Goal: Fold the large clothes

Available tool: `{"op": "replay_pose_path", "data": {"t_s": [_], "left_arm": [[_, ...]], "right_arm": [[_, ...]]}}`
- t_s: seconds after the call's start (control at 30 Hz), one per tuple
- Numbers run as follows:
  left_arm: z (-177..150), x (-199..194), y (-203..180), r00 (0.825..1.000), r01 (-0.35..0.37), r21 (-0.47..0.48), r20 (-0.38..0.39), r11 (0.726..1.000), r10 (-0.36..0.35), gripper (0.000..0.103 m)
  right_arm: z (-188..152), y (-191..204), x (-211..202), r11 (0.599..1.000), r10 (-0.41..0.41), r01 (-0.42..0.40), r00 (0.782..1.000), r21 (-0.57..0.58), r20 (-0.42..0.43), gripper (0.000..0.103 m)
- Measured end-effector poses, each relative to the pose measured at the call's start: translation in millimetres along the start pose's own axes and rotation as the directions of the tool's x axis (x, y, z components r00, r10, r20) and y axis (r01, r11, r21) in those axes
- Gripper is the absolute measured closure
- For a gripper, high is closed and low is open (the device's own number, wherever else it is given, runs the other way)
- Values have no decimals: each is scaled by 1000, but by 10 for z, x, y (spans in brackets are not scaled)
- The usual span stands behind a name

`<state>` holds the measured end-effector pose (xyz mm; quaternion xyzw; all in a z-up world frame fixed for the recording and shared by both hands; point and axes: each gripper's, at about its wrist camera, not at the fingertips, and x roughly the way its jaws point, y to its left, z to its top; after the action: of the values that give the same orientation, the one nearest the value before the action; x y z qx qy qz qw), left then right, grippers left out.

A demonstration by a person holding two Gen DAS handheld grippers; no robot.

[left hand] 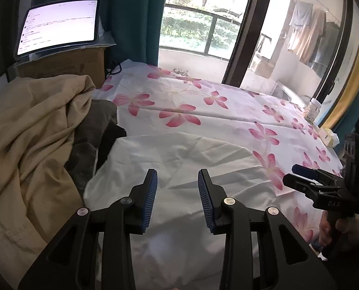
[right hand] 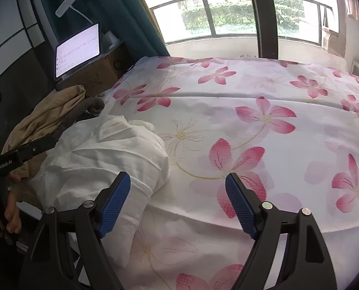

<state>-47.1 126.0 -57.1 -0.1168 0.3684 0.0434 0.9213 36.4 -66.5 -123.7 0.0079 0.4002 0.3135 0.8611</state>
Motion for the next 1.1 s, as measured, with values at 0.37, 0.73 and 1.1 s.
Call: {"op": "replay_pose_path", "data": {"t_s": [0.37, 0.73, 1.1], "left_arm": [[-70, -15, -345, 1000, -27, 45, -7, 999, 27, 66], [-79, -116, -695, 997, 39, 25, 62, 999, -41, 66], [-41, -237, -1143, 992, -14, 141, 129, 990, -5, 66]], "right_arm": [[-70, -103, -272, 1000, -23, 22, 999, 19, 45, 22], [-134, -266, -585, 996, -79, 76, 993, 40, 92, 22], [-100, -468, -996, 986, -169, 165, 972, 38, 166, 14]]}}
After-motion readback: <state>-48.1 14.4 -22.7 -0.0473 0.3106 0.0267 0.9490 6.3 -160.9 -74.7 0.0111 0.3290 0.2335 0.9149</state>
